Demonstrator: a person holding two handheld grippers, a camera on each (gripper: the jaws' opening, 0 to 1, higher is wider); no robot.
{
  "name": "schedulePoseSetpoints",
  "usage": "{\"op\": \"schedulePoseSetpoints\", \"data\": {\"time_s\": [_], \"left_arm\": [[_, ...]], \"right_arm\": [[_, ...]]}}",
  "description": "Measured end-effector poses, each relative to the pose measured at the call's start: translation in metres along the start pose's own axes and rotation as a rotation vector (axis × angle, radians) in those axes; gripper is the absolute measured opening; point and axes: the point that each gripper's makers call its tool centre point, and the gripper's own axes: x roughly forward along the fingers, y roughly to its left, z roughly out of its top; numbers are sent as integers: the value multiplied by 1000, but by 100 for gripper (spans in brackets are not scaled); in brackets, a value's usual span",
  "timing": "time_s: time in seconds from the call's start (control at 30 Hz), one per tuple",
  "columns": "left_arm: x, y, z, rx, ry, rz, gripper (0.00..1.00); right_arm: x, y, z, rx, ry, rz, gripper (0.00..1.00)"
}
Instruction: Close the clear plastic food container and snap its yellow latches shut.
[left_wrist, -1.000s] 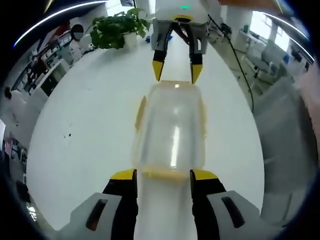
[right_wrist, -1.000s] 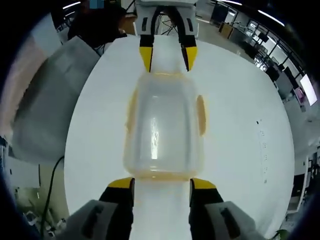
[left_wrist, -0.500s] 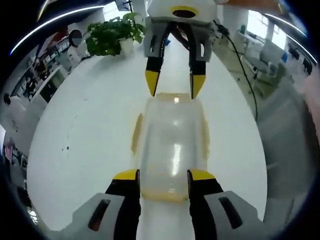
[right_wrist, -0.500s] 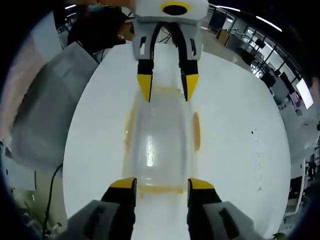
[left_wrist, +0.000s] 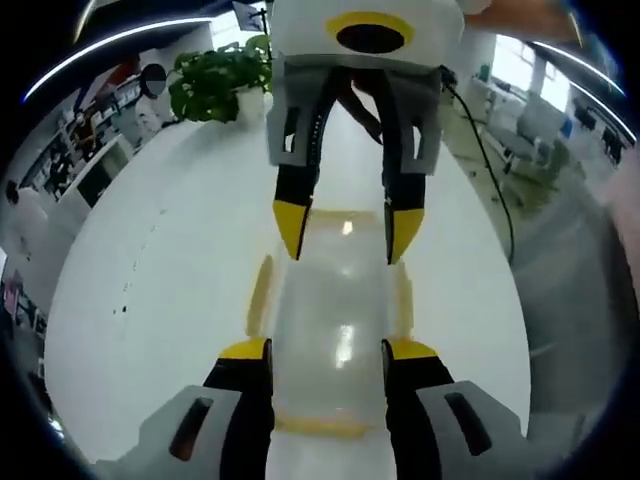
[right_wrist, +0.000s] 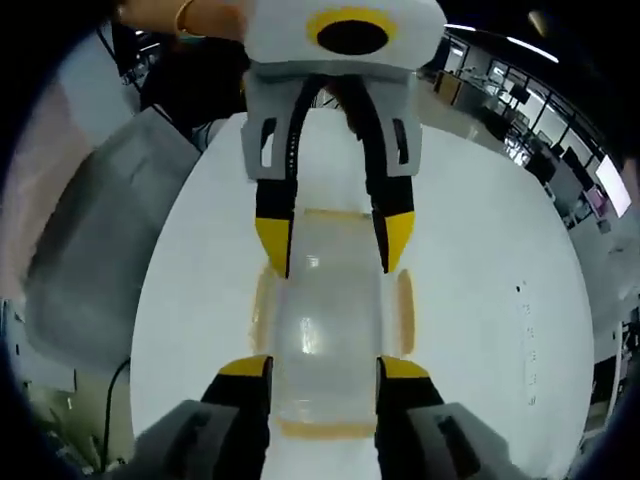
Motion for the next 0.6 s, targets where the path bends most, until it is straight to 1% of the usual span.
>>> {"op": "schedulePoseSetpoints", "data": {"time_s": [0.13, 0.2, 0.23, 0.3, 0.33, 0.37, 0.4, 0.43, 0.6], "left_arm": [[1, -4, 2, 19, -3, -8, 46], [2, -4, 3, 23, -5, -13, 48], [1, -6, 3, 21, -9, -24, 50], [3, -15, 2, 4, -9, -73, 60], [4, -16, 0, 8, 0, -80, 64], [6, -18, -3, 27, 12, -83, 66], [7, -19, -9, 53, 50, -78, 65], [9, -19, -6, 64, 30, -62, 66], [13, -18, -4, 69, 45, -31, 67]], "right_arm": [[3, -2, 4, 12, -17, 7, 45], [4, -4, 5, 11, -20, 1, 49], [4, -5, 6, 10, -22, -2, 50], [5, -5, 7, 15, -25, 4, 51], [6, -4, 8, 22, -28, 11, 51], [7, -4, 8, 27, -33, 16, 51], [8, -4, 9, 30, -37, 19, 51], [8, -5, 10, 32, -41, 19, 51], [10, -9, 13, 33, -45, 22, 54]]}}
